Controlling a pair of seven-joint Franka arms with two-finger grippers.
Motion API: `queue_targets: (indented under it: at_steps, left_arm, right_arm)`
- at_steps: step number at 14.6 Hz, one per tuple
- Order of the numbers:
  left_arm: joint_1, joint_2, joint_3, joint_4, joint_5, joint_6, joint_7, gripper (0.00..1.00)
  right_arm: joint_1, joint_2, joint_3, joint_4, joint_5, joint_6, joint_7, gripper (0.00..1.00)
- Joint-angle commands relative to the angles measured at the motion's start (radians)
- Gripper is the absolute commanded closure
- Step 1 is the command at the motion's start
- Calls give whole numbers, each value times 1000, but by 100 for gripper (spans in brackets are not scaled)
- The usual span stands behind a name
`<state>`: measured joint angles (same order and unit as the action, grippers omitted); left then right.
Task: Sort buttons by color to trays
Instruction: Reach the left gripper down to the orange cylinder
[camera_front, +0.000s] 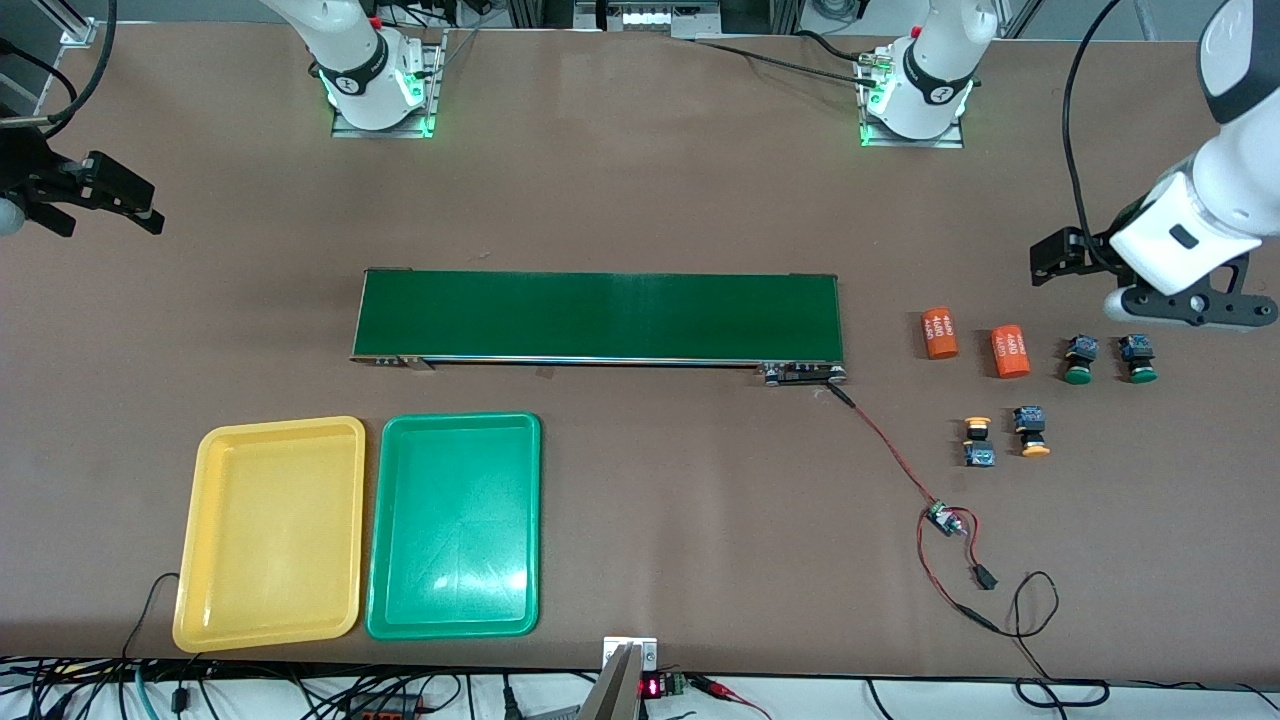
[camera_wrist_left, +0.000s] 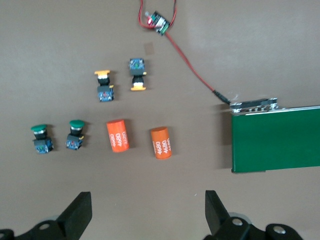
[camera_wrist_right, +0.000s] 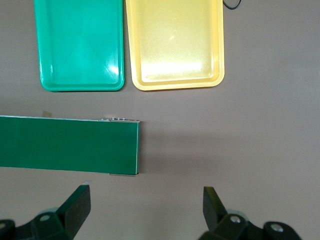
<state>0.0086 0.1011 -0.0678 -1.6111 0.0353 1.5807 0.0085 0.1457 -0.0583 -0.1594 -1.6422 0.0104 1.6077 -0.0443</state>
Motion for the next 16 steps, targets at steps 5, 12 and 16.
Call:
queue_targets:
  at_steps: [5,12,16]
  left_arm:
    - [74,94,-1,-41,18,-2,10,0]
    - [154,71,-1,-436,55,486,13,0]
    - [168,109,-1,-572,81,707,13,0]
  right_arm:
    - [-5,-5,6,-10,-18,18,-2,0]
    - [-15,34,3,30,-12,8,-6,0]
    - [-5,29,11,32,-16,-121,0,0]
